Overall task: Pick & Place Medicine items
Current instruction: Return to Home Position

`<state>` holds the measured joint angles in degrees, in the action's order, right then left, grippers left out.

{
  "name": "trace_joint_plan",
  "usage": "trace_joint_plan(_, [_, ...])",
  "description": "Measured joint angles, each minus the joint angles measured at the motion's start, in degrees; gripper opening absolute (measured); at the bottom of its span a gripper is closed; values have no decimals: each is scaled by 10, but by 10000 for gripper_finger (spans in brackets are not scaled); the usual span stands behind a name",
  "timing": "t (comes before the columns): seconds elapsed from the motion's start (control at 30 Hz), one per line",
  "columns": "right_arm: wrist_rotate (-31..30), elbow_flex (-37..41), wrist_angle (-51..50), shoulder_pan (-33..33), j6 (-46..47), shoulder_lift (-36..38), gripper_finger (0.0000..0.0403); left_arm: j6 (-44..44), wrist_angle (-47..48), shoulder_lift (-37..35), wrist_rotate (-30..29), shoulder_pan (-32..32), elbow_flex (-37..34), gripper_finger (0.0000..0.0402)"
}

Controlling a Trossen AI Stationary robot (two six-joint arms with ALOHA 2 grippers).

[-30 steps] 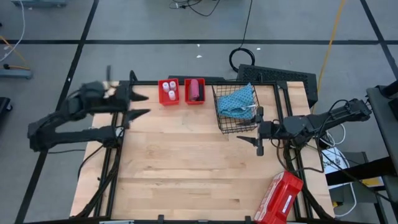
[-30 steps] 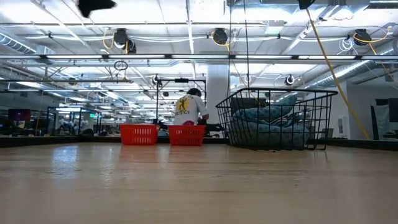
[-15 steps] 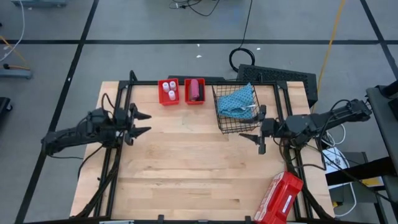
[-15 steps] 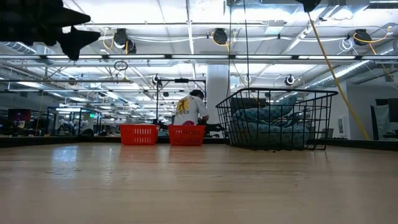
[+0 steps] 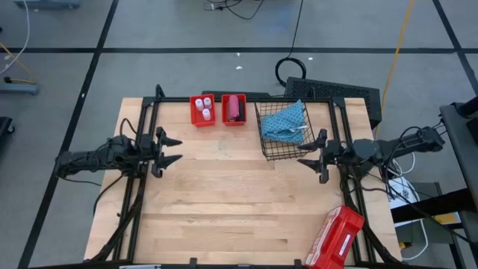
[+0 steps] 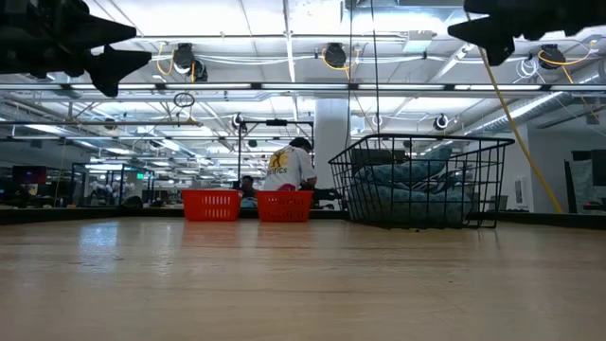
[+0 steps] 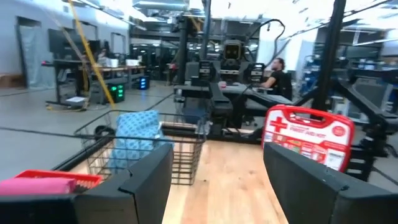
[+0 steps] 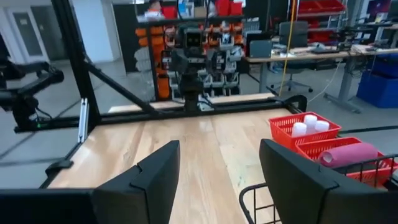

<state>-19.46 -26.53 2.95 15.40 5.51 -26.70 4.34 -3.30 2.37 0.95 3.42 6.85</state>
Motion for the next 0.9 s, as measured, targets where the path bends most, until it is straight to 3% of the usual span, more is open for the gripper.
trace_joint_plan(0.4, [3,108,52,-12,-2,110,210,3,-8,51,-105,-59,0,255])
trace_joint_plan(0.8, [33,125,17,-11,-4,178,210,-29,-28,73,-100,-73,0,255])
trace_joint_plan(0.9, [33,125,8,-11,-20,197,210,-30,-80,73,-84,-73,-31,255])
